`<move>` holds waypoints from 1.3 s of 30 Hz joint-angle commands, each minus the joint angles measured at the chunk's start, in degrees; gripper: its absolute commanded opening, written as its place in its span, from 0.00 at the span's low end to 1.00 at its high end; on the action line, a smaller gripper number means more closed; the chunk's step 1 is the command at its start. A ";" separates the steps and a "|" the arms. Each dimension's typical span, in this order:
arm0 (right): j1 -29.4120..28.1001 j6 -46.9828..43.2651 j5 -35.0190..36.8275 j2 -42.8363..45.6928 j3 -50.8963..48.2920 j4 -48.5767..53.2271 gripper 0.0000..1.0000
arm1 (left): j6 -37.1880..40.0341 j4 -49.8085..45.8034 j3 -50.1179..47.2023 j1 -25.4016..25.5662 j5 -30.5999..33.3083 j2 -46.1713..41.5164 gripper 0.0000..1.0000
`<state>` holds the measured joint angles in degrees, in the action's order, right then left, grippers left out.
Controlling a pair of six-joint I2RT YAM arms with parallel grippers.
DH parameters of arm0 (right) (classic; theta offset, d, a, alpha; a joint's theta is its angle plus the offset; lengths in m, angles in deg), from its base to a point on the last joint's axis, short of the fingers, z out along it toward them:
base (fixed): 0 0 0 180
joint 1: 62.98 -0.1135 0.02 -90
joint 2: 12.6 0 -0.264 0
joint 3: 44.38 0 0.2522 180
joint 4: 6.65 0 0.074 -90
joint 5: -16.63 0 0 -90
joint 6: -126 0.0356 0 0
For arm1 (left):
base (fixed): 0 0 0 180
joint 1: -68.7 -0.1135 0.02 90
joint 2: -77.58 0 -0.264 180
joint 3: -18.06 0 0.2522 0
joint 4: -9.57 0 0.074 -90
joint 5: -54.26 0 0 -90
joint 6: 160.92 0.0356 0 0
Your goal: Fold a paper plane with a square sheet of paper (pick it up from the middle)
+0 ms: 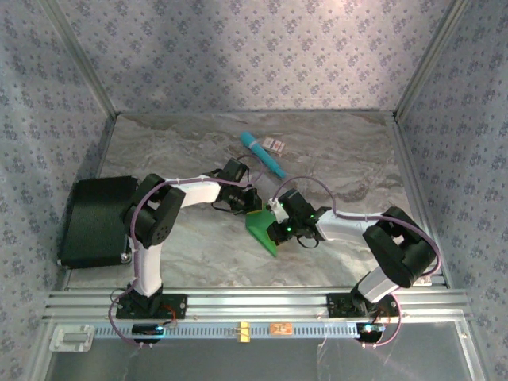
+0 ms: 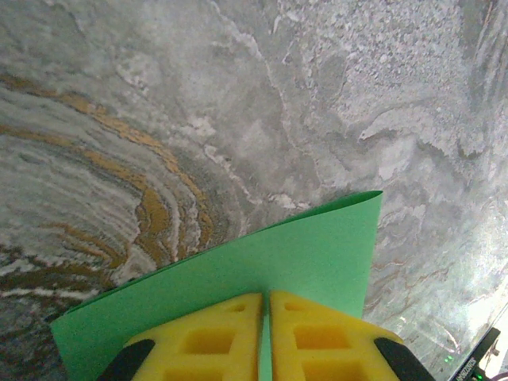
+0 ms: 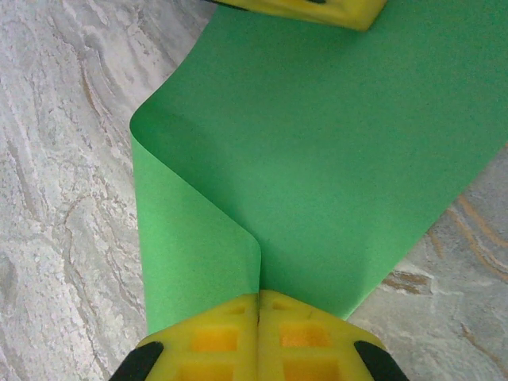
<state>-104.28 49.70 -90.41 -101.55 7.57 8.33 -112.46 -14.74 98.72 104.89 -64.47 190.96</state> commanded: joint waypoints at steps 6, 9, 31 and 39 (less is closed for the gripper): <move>-0.42 0.27 1.70 -1.17 1.64 1.72 0.00 | 0.69 -2.70 -0.44 0.73 1.22 1.80 0.12; -0.54 0.41 1.98 -1.48 1.81 2.06 0.00 | 0.72 -2.70 -0.43 0.82 1.19 1.75 0.12; -1.14 0.96 2.91 -1.08 1.22 2.69 0.00 | 0.52 -2.90 -0.63 0.82 2.32 0.96 0.12; -1.24 1.16 2.88 1.50 -0.09 2.09 0.00 | 0.41 -2.81 -0.70 0.85 2.45 0.92 0.12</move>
<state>-105.39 50.16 -87.92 -101.37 8.10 9.09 -112.48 -14.69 98.72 105.11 -64.01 190.96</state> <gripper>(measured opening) 0.052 0.120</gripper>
